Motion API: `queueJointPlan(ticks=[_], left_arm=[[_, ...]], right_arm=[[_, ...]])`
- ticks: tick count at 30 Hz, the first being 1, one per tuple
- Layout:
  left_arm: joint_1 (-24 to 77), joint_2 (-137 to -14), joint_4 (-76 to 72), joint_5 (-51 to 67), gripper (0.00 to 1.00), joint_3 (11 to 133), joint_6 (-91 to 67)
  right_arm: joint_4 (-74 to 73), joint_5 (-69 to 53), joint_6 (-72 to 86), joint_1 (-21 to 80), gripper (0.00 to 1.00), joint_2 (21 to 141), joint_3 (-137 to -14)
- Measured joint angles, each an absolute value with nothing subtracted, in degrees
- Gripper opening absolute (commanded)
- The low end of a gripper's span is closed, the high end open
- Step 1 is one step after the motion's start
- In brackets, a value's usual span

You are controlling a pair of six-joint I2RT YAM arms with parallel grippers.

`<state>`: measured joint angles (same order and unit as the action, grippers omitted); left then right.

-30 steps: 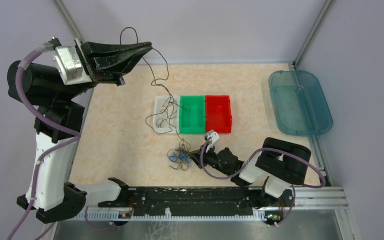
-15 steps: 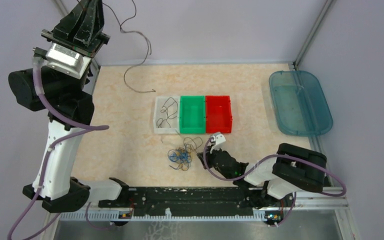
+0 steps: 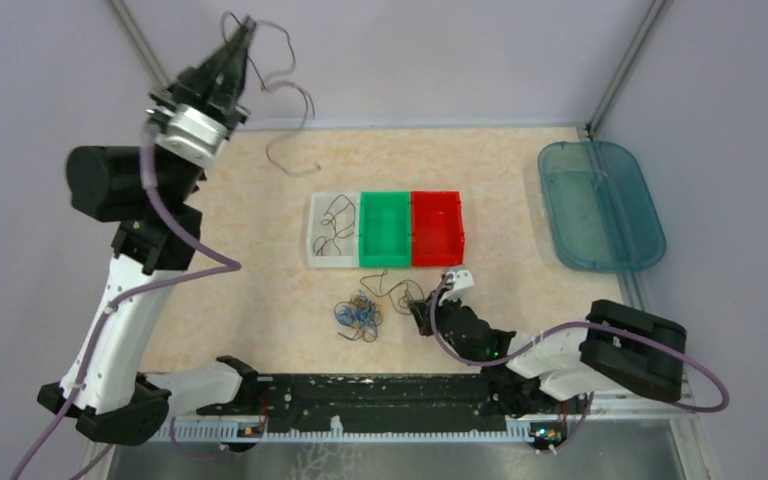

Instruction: Untangle the cables

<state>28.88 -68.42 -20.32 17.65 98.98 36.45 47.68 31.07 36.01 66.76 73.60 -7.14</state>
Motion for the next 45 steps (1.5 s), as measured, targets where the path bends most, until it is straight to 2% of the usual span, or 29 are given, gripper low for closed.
queueJointPlan(ticks=[5,11,22,33,45], left_arm=[[28.9,-62.5,-17.3,18.2,0.00,77.8,34.4],[28.9,-65.1,-14.3,17.8,0.00,65.0,32.9],[27.5,-66.6,-18.0,16.7,0.00,60.0,34.4],[26.5,-70.6,-18.7,15.0,0.00,53.4,40.1],[23.7,-80.6,-23.7,15.0,0.00,57.6,43.5]], right_arm=[[47.4,30.9,34.7,66.8,0.00,63.5,-7.2],[44.5,30.7,32.9,66.8,0.00,54.0,-7.2],[37.8,30.1,31.6,66.8,0.00,44.7,-7.2],[35.4,30.1,31.5,66.8,0.00,42.4,-7.2],[35.4,29.9,31.5,66.8,0.00,42.4,-7.2]])
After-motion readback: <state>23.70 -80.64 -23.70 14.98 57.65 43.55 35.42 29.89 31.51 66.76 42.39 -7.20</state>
